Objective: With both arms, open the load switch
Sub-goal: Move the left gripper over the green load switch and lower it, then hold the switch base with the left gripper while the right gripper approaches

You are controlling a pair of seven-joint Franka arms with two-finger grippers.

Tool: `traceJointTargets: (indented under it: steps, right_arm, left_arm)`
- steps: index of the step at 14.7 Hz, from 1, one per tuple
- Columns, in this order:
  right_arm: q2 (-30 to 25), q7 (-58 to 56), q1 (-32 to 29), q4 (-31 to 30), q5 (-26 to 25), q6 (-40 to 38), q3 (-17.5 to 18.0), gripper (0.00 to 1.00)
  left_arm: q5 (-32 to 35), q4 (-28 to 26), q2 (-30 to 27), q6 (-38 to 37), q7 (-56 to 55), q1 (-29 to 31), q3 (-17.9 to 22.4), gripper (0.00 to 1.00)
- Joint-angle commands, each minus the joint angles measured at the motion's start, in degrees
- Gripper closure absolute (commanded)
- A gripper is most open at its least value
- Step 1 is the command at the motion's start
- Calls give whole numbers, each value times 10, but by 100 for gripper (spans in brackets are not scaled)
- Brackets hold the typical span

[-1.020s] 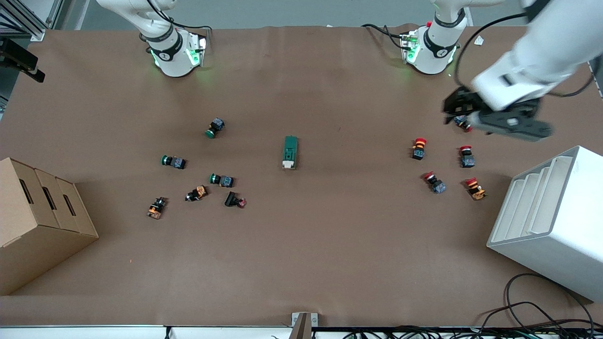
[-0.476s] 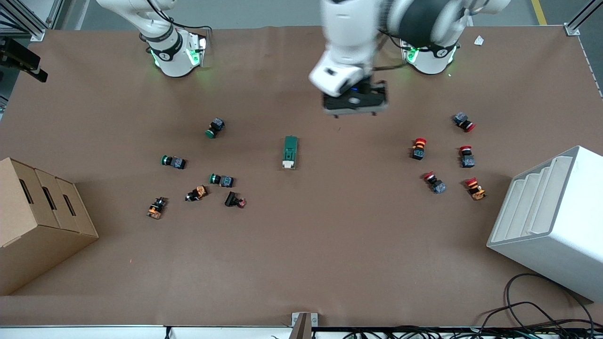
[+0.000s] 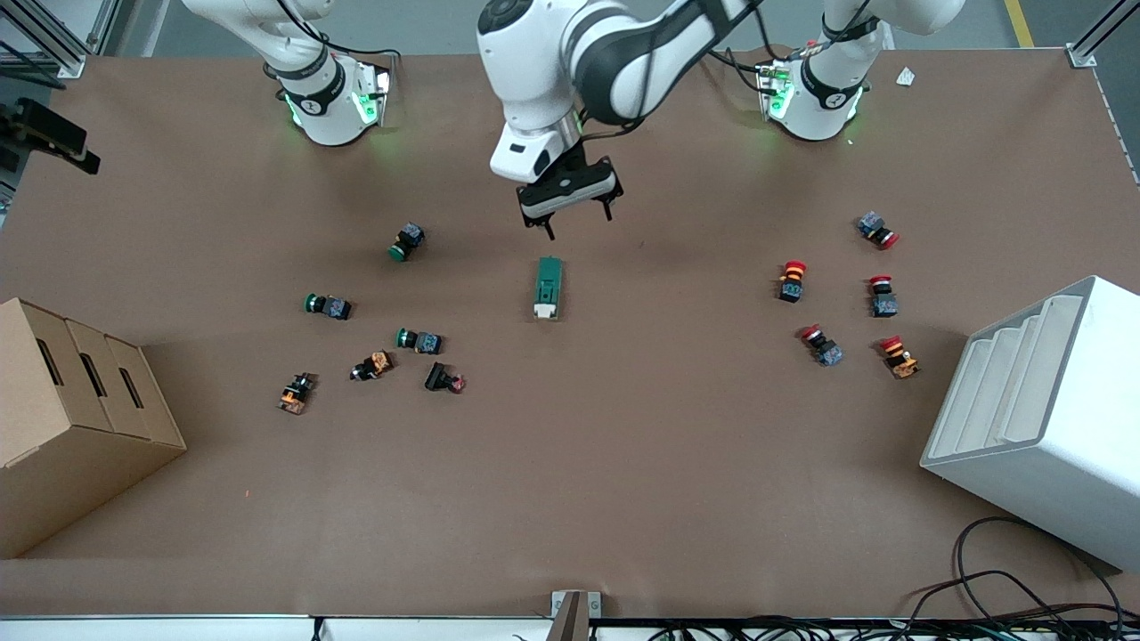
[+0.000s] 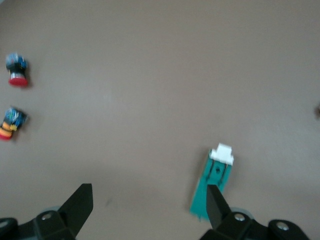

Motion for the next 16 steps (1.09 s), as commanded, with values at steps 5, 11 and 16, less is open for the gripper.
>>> traceJointTargets:
  steps: [5,11,16]
  right_arm:
    - [59,34,0,-3,2,5,0,0]
    - [114,313,76,-3,13,48,4,0]
    - [178,576,159,4,54,109,4,0]
  left_arm:
    - [148,-55,23,91,-103,-13,-3,0]
    - [353,-118,80,126,-284,-32,-3,0]
    - [562,-139,145,127,-463,-42,-7,0]
